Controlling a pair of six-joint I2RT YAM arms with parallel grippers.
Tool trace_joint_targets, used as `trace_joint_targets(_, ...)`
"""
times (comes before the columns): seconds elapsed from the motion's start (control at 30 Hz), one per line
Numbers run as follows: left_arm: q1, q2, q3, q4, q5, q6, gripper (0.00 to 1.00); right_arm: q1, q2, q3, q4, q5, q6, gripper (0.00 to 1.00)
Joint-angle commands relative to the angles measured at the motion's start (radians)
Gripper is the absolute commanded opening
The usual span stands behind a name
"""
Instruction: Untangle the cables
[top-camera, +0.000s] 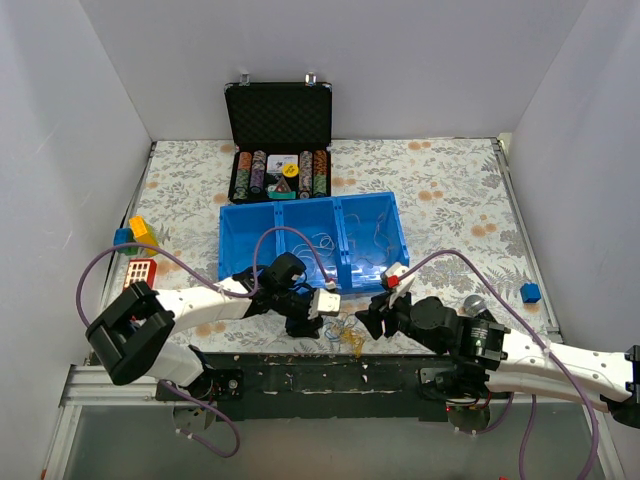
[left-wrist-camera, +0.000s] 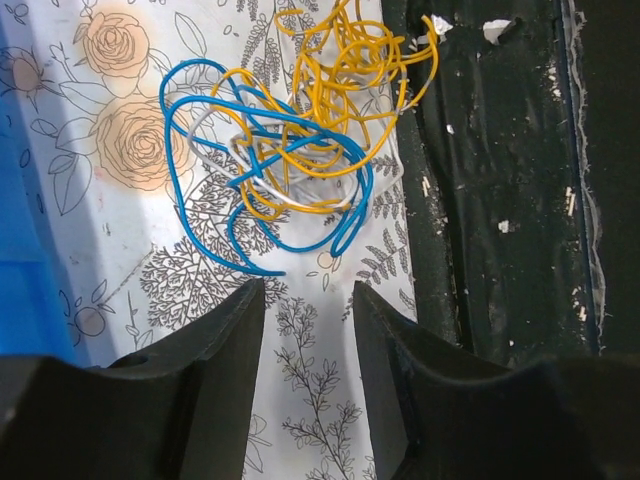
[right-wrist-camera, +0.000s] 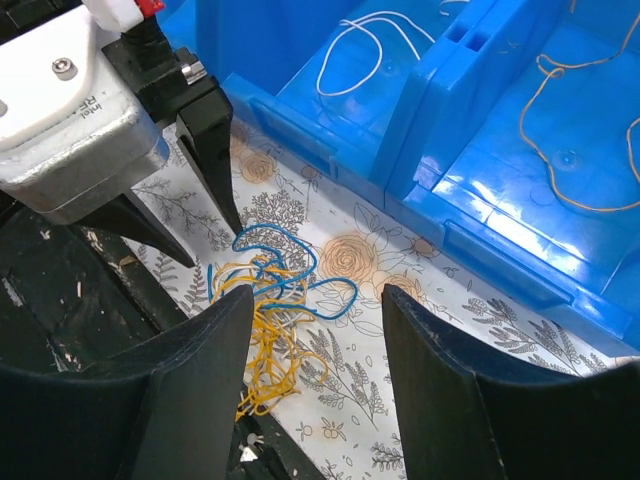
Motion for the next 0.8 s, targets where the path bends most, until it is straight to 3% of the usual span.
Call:
trace_joint_targets(0.0,-0.001,0.008,0.008,0.109,-0.03,-0.039,0.39,0.002,0.004,0.06,0.02,0.006,-0.033,0.62)
trace_joint_targets(0.17,-0.001,0.025,-0.002,0.267,-0.14,-0.105,0.38,0.002,0.001,0.063,0.021,0.002,-0.037,0.61)
trace_joint_targets(0.43,0.001,0.025,-0.006,0.263,-0.141,-0.126,0.36,0.002,0.004,0.054,0.034,-0.003,-0.036,0.61)
trace_joint_targets(0.77,-0.001,0.057,-0.005,0.281,-0.067,-0.116,0.19,0.002,0.017,0.057,0.04,0.0,-0.044,0.61)
